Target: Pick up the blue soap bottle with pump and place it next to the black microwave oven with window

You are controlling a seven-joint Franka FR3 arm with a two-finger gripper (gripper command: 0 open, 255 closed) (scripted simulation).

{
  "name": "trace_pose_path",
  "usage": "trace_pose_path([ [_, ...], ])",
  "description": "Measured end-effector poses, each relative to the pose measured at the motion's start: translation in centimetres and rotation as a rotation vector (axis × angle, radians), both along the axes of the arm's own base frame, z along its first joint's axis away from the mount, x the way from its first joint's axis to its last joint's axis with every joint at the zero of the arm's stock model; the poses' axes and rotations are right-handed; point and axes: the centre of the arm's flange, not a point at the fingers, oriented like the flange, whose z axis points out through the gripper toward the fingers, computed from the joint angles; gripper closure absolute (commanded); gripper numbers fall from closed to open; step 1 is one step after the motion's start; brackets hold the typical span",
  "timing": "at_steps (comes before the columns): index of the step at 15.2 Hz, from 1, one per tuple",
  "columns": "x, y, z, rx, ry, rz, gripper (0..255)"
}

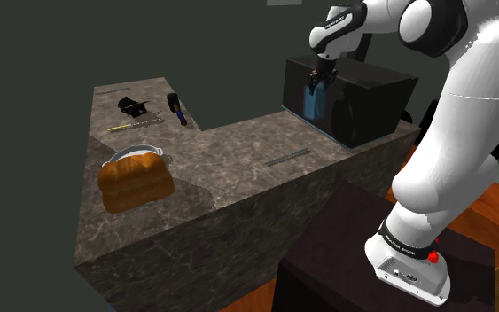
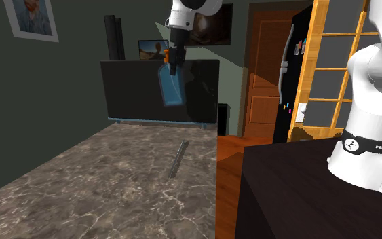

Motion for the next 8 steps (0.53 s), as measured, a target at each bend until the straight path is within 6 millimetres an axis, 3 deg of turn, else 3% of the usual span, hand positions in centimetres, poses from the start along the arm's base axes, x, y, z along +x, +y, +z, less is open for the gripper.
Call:
trace_pose_path([
  [8, 0.0, 0.0, -4.2, 0.000, 0.000, 0.000, 255],
])
